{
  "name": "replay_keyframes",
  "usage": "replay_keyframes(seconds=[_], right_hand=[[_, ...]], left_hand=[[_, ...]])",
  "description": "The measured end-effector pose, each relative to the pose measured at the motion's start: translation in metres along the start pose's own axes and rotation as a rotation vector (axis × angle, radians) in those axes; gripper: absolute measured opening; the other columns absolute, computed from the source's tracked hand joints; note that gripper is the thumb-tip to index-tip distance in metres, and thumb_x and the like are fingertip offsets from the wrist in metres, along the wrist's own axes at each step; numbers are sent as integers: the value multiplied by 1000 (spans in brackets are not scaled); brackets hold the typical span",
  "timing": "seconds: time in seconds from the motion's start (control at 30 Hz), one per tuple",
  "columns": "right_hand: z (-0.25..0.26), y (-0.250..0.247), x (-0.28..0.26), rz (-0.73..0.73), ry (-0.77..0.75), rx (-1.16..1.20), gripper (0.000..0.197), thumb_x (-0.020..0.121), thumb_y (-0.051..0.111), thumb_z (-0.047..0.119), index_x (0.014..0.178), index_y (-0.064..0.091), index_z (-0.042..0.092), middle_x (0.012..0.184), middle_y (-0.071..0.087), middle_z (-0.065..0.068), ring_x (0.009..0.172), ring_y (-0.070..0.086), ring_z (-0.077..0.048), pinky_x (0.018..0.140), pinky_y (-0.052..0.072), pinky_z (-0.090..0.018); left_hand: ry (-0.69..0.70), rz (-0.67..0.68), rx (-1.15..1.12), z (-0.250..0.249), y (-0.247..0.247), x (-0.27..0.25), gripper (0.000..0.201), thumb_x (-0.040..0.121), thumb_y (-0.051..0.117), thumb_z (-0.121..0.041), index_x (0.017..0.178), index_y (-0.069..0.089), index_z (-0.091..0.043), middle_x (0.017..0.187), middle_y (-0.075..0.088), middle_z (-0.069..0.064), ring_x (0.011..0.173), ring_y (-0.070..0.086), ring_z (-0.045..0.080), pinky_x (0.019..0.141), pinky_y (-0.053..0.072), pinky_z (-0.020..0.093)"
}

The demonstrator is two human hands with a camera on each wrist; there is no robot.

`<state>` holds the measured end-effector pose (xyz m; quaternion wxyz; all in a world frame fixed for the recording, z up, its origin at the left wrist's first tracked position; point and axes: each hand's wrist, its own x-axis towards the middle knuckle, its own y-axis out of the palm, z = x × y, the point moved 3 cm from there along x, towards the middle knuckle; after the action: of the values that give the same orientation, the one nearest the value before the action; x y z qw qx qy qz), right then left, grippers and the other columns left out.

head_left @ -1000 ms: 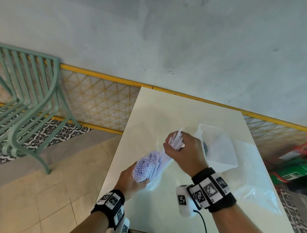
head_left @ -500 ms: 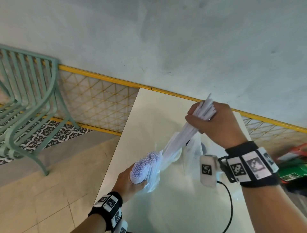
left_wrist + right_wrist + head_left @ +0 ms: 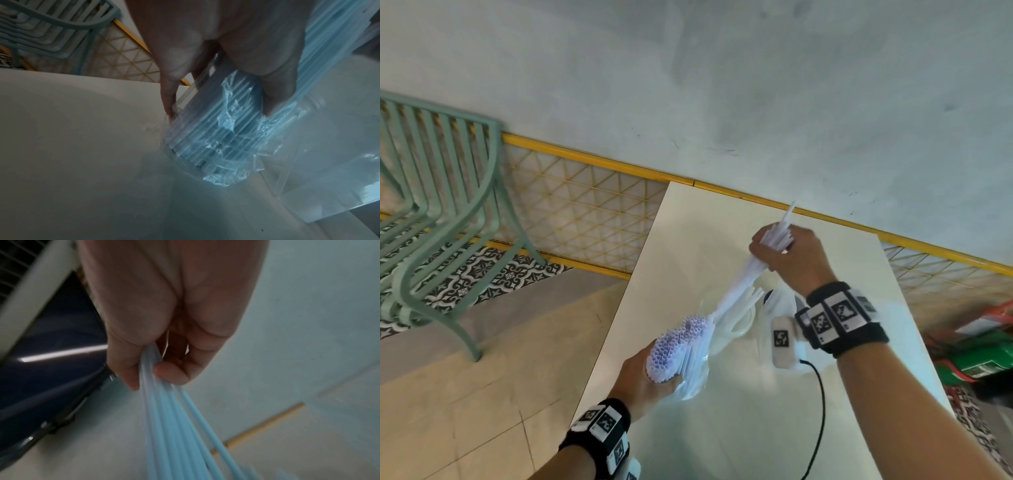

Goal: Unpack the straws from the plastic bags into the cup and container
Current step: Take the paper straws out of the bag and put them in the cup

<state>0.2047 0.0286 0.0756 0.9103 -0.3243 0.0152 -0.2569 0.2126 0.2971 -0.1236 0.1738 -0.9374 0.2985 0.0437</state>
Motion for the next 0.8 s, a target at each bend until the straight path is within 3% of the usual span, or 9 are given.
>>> replay_keyframes(seconds=[0.07, 0.17, 0.23, 0.3, 0.37, 0.43, 0.5, 0.6, 0.8], right_hand=[[-23, 19, 0, 46, 93, -4, 12, 80, 79, 22, 90, 73, 24, 83, 74, 8, 75, 70, -10, 68, 59, -26], [-49, 35, -3, 49, 197, -36, 45, 76, 84, 26, 116, 63, 26, 103, 68, 10, 85, 65, -10, 72, 58, -28], [-58, 39, -6, 9, 232, -18, 66, 72, 86, 29, 130, 53, 26, 113, 63, 9, 91, 63, -13, 80, 58, -36], [-63, 42, -11, -6, 220, 6, 75, 73, 86, 29, 136, 45, 24, 118, 59, 9, 99, 60, -14, 85, 53, -33], [-67, 48, -16, 18, 196, -21, 66, 80, 80, 30, 136, 46, 24, 119, 57, 10, 104, 57, -11, 85, 45, -21], [-69, 54, -21, 28, 206, -38, 45, 87, 72, 29, 128, 53, 23, 112, 61, 10, 100, 59, -9, 73, 40, -5], [-72, 59, -22, 19, 211, -29, 26, 91, 67, 25, 116, 60, 22, 100, 64, 9, 88, 61, -4, 62, 38, 1], [-76, 63, -20, -3, 198, -52, 11, 95, 61, 24, 106, 64, 24, 95, 68, 7, 82, 60, -7, 61, 40, -3], [-77, 62, -17, -41, 232, -54, 18, 95, 58, 21, 111, 62, 28, 98, 67, 9, 91, 63, -11, 66, 42, -11]], left_hand=[[-2, 2, -6, 0, 0, 0, 54, 69, 86, -24, 102, 51, -48, 96, 56, -51, 93, 56, -23, 75, 41, -4], [-12, -7, -7, 2, 0, 0, 51, 67, 86, -27, 102, 54, -47, 96, 59, -47, 94, 58, -20, 76, 42, -2], [-17, -7, -13, 3, 0, 0, 51, 67, 86, -27, 102, 55, -47, 97, 62, -43, 93, 59, -19, 76, 43, -1], [-19, -12, -16, 2, 0, 0, 51, 67, 87, -27, 102, 55, -46, 95, 64, -38, 93, 59, -18, 76, 43, -1], [-18, -13, -25, 2, -1, 0, 53, 67, 87, -27, 104, 54, -46, 96, 64, -40, 95, 59, -18, 76, 43, -1], [-9, -4, -31, 0, 0, 0, 54, 68, 86, -26, 108, 54, -45, 101, 60, -44, 97, 59, -18, 77, 44, -1], [9, 4, -30, -2, 0, -1, 54, 70, 85, -27, 112, 55, -41, 104, 59, -43, 98, 59, -17, 78, 43, -2], [18, 3, -30, -2, 0, -1, 53, 70, 85, -27, 113, 56, -40, 105, 60, -42, 98, 59, -16, 79, 43, -1], [10, 0, -25, -3, 0, -1, 51, 70, 85, -27, 109, 56, -41, 100, 63, -41, 96, 60, -17, 77, 45, 0]])
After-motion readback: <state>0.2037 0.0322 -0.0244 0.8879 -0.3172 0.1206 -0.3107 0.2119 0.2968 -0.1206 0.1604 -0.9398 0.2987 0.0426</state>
